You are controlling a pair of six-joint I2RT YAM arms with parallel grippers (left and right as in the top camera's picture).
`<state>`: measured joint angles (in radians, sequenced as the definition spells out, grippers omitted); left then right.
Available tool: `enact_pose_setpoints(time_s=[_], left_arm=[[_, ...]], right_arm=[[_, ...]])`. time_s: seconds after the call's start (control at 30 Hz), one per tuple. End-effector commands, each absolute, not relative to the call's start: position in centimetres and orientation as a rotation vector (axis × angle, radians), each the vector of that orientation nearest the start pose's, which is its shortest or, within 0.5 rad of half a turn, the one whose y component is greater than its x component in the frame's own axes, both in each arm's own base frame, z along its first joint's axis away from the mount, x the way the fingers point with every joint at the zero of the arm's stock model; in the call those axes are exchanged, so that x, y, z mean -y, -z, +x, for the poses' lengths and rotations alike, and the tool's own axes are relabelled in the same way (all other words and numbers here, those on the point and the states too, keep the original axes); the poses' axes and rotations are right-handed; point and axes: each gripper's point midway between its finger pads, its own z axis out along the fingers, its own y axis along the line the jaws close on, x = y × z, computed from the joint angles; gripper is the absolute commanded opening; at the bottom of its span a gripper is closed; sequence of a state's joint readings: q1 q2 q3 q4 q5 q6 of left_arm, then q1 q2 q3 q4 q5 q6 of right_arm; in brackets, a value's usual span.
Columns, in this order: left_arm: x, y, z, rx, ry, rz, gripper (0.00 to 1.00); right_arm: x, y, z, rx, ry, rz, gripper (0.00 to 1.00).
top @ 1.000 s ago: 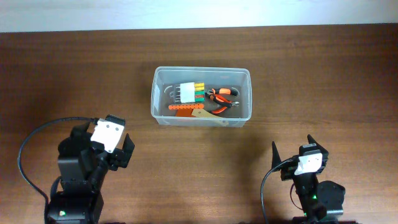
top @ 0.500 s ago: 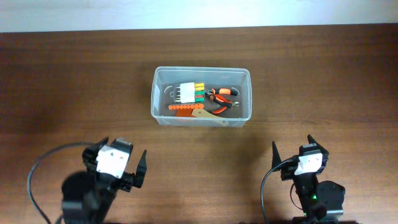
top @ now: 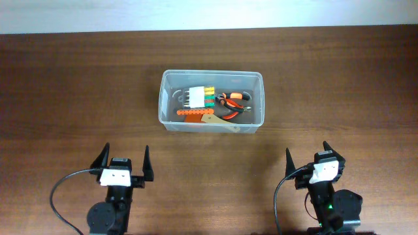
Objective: Pack container
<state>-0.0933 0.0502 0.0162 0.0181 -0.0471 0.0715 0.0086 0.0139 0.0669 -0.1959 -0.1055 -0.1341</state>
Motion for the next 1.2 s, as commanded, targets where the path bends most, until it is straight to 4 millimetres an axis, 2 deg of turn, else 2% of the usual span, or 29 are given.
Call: enact_pose_setpoints(time_s=[0.0,0.17,0.3,0.43,1.17], left_arm=[[-0.9,-17.6,24.6,-1.569,-0.113,-0.032,0.99],[-2.1,-16.0,24.4,-1.636,-0.148,-0.081,0.99],[-2.3,-16.1,24.4,-1.631,-0.154,-0.089,0.99],[-1.4,-16.0,24.5,-1.634,-0.112,-0.049,0.99],[-1.5,-16.0,24.5,-1.634,-0.113,-0.050,0.99]], right_arm=[[-2.0,-15.3,24.0,-1.701,0.005,-0.193,0.99],[-2.0,-15.3,24.0,-1.701,0.005,-0.193,0.99],[-2.0,-15.3,24.0,-1.701,0.005,-0.193,0.99],[-2.0,-15.3,24.0,-1.701,0.005,-0.193,0.99],[-2.0,-15.3,24.0,-1.701,0.005,-0.193,0.99]])
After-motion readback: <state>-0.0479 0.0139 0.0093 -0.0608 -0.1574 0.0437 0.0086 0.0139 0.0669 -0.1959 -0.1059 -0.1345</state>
